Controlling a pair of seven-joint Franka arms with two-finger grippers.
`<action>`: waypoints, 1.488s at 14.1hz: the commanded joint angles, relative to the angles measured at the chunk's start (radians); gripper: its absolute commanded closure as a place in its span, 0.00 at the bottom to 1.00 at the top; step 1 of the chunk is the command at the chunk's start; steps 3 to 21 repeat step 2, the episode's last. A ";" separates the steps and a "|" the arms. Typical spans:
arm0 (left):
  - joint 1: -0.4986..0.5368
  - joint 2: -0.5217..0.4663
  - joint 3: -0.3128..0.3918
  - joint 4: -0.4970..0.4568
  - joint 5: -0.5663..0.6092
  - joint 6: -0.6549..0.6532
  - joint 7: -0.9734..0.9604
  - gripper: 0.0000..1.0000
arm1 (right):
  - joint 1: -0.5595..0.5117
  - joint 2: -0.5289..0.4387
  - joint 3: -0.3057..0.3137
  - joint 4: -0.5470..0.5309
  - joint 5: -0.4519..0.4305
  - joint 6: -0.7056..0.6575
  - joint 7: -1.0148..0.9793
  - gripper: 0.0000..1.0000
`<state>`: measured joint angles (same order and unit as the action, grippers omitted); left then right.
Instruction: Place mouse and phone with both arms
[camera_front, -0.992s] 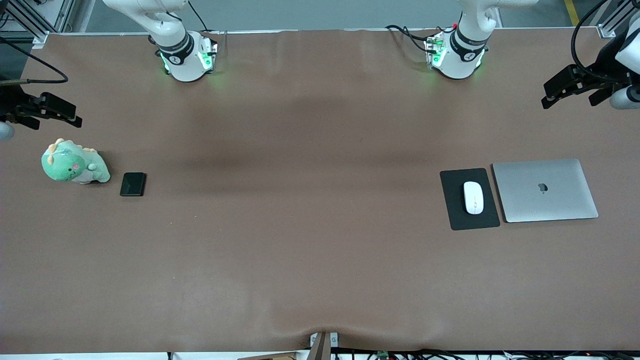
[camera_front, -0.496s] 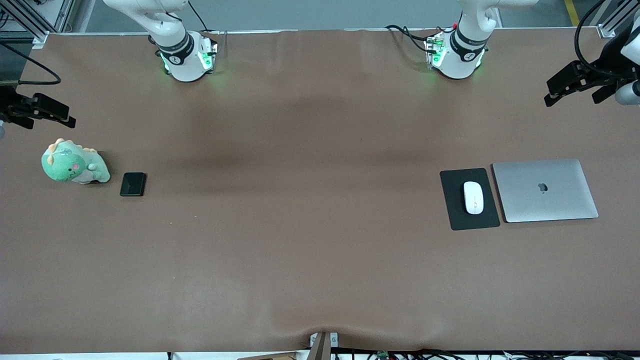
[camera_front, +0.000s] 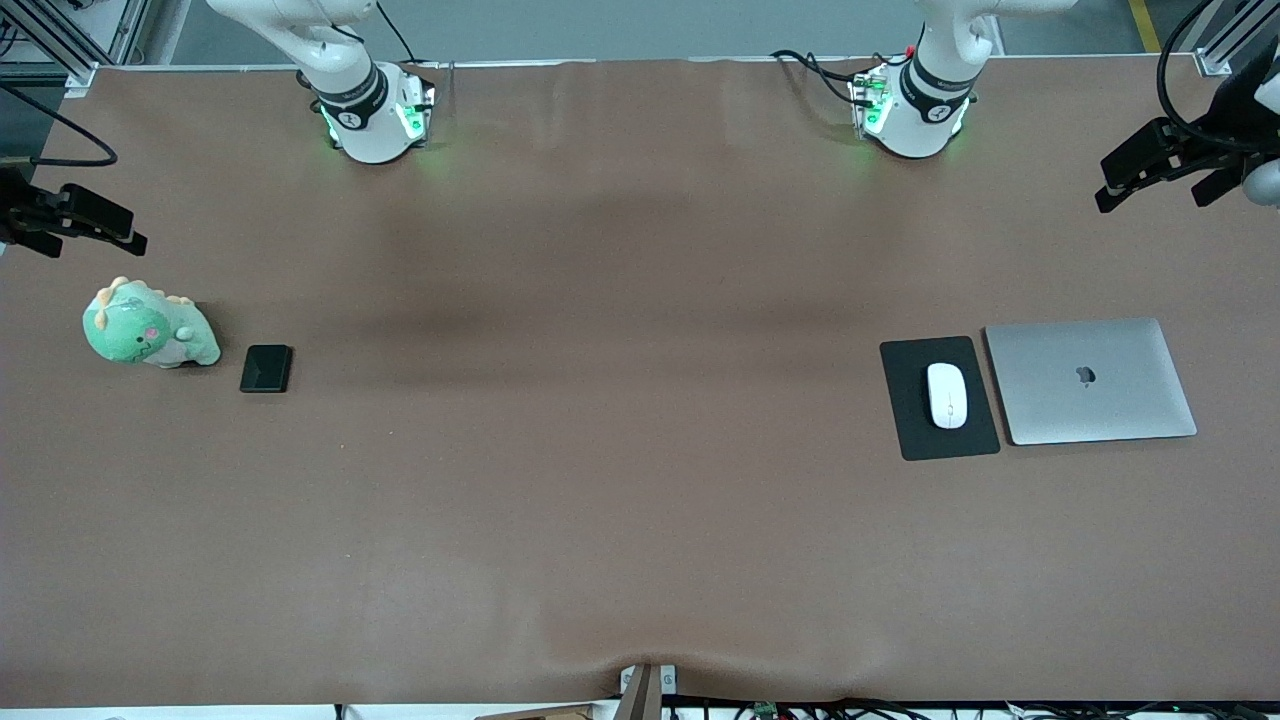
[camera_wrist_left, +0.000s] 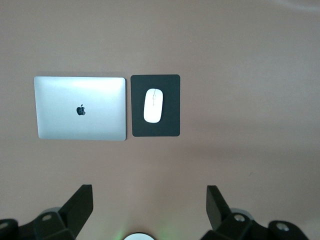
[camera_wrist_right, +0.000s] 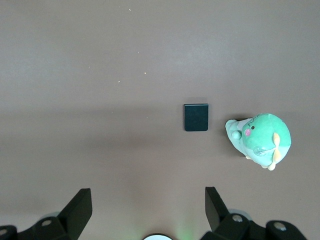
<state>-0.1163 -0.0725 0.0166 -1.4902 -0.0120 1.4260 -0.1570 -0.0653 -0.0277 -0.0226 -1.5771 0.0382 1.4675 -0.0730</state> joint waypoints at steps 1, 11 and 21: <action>0.004 0.010 0.003 0.019 -0.003 -0.027 -0.001 0.00 | -0.008 -0.014 0.010 0.003 -0.014 -0.001 0.010 0.00; 0.006 0.008 0.005 0.021 -0.003 -0.029 -0.001 0.00 | -0.008 -0.011 0.010 0.003 -0.014 0.005 0.010 0.00; 0.006 0.008 0.005 0.021 -0.003 -0.029 -0.001 0.00 | -0.008 -0.011 0.010 0.003 -0.014 0.005 0.010 0.00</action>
